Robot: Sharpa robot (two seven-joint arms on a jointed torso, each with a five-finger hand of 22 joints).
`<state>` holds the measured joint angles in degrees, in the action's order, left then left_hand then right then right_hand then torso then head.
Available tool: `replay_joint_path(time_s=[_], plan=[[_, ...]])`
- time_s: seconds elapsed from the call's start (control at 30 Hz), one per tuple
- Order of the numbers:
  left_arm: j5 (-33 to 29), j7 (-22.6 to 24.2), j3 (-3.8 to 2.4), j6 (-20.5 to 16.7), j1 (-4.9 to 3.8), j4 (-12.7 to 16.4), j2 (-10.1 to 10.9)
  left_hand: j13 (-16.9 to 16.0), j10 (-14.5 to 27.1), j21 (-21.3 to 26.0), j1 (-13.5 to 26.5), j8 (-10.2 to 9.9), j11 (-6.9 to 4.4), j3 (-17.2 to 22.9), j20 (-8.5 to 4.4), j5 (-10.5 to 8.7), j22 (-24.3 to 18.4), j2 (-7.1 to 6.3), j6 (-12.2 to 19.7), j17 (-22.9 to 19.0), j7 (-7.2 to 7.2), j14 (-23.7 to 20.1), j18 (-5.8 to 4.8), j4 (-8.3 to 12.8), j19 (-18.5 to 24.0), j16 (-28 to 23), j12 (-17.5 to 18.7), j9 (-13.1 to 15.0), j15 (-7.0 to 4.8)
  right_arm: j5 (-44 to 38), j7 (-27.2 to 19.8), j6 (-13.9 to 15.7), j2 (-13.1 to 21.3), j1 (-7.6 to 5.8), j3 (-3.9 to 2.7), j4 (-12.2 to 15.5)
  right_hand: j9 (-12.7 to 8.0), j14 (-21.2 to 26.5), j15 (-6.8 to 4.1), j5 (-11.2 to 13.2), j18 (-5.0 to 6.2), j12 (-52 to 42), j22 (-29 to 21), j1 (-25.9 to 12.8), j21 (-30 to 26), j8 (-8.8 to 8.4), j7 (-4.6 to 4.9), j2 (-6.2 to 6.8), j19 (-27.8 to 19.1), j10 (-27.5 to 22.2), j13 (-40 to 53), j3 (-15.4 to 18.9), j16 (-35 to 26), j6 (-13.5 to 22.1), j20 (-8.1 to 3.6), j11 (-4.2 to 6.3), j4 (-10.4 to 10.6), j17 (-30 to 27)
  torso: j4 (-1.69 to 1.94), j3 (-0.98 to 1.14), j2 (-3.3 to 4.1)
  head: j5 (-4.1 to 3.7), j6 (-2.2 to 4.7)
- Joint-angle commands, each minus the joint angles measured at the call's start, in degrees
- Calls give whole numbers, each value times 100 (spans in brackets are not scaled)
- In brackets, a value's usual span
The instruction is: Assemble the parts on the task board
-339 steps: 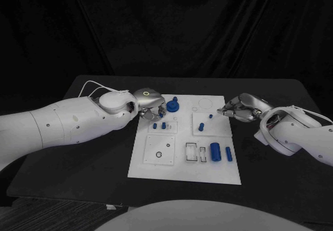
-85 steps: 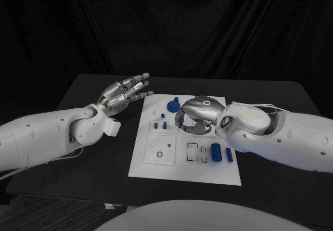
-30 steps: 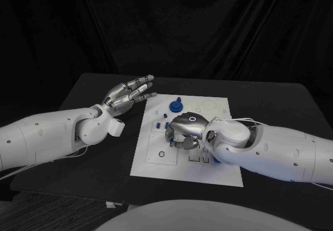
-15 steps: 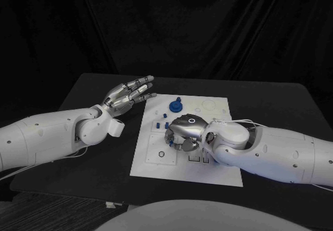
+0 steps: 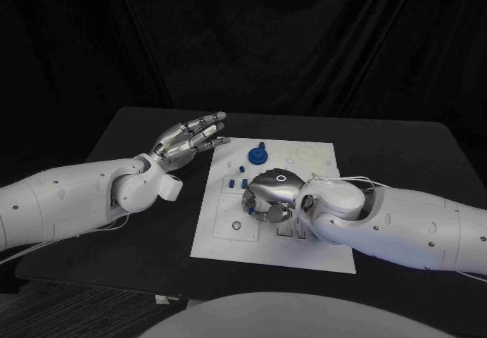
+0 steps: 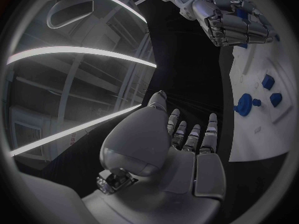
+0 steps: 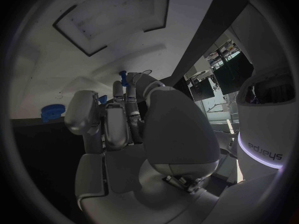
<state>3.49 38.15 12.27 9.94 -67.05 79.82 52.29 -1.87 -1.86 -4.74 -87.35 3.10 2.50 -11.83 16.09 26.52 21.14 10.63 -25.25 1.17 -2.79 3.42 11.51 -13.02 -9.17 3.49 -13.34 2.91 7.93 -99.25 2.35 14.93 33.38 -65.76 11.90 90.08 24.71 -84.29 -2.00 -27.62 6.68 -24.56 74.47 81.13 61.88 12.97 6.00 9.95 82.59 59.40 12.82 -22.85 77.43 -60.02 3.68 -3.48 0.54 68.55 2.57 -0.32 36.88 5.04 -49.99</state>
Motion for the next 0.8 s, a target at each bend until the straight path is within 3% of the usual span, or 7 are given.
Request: replay_joint_path(time_s=[0.03,0.6,0.73,0.8], plan=[[-37,28,-6,94,14,0,-10,2,-1,59,-67,-35,26,15,19,100,7,50,81,7,7,27,-139,93,-30,-25,-45,-20,73,-40,124,-95,-7,25,-1,-10,-61,-101,-6,27,-110,-34,812,159,-42,-92,44,-83,-38,343,107,-207,-56,-10,7,103,-60,-19,6,-2,1,-8,-1],[-37,-23,-6,124,37,-14,-17,2,4,52,-65,-38,34,19,26,101,22,62,95,11,9,41,-135,95,-45,-13,-41,-21,96,-39,150,-177,-32,39,-1,-41,-169,-83,11,144,-100,-119,794,188,-103,-256,75,-110,-65,263,226,-136,-76,41,21,84,-110,-41,3,-1,1,-5,-1],[-37,-31,-6,129,41,-16,-19,2,5,49,-65,-38,35,22,29,102,26,70,99,13,10,48,-134,96,-51,-7,-41,-22,108,-39,167,-223,-42,40,-1,-49,-224,-75,30,415,-95,-171,784,171,-140,-345,93,-134,-81,136,307,-75,-84,84,35,65,-106,-51,4,-2,2,-4,-1],[-37,-34,-6,131,44,-18,-20,2,5,49,-65,-38,35,22,29,102,26,70,99,13,10,48,-134,96,-51,-7,-41,-22,108,-39,203,-269,-47,41,-1,-55,-319,-44,71,734,-80,-172,755,100,-245,-537,143,-106,-122,-83,357,-21,-122,359,67,25,-60,-104,2,-2,-2,1,-1]])
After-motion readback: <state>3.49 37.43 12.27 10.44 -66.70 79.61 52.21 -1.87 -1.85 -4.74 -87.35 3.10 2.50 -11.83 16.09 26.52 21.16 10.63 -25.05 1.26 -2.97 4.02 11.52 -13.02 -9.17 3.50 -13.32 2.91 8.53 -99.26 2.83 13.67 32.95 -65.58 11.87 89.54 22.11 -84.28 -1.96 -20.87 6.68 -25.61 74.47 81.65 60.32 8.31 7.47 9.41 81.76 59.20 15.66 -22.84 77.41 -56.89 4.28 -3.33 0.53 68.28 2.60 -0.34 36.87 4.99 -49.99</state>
